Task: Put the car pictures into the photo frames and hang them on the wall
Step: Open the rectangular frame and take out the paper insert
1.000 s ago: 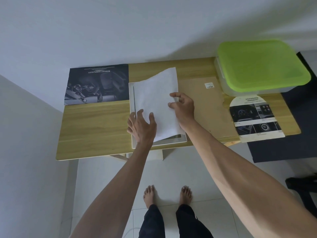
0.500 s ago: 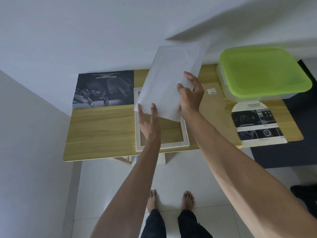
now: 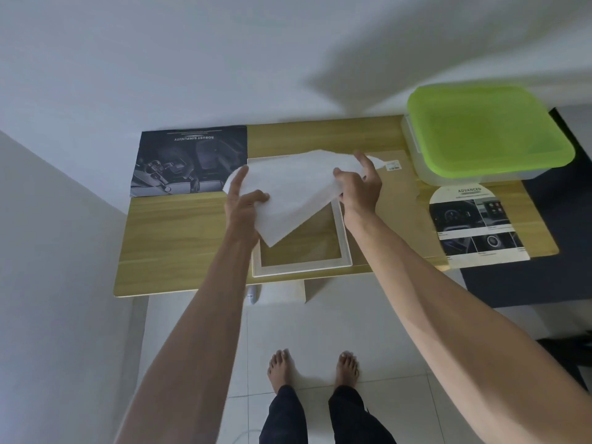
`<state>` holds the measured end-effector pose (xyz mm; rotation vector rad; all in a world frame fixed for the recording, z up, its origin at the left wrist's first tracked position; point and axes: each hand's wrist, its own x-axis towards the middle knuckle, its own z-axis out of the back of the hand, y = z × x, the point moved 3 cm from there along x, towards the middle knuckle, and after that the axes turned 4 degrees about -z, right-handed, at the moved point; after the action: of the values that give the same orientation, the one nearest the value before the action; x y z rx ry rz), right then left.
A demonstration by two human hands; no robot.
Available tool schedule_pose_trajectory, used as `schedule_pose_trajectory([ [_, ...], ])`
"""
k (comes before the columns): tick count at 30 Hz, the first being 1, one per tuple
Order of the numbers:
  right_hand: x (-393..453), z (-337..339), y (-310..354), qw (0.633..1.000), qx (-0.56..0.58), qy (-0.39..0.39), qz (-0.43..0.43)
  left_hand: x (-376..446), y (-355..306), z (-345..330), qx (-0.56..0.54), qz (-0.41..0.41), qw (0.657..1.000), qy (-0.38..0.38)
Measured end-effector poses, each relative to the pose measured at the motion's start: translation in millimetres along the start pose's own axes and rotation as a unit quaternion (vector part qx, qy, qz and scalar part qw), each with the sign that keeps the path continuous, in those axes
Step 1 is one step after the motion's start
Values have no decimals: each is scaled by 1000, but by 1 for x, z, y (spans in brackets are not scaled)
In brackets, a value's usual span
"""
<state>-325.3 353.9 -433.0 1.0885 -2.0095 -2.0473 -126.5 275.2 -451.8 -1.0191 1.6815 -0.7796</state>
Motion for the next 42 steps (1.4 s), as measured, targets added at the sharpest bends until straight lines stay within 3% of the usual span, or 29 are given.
schedule_pose_trajectory([
  [3, 5, 12, 3, 999, 23, -27, -17, 11, -20, 20, 35, -13, 998, 51],
  [10, 16, 33, -3, 998, -35, -2, -46, 18, -53, 53, 132, -11, 978, 158],
  [14, 20, 29, -18, 989, -116, 76, -60, 25, -51, 65, 155, 13, 973, 171],
  [21, 31, 44, -22, 976, -213, 43, 3, 40, -29, 58, 191, 1, 971, 143],
  [33, 72, 199, -2, 965, -233, -117, 14, -4, 46, -87, 218, -21, 962, 164],
  [42, 106, 354, 32, 939, -316, -137, 18, -75, 146, -196, 231, -5, 960, 158],
])
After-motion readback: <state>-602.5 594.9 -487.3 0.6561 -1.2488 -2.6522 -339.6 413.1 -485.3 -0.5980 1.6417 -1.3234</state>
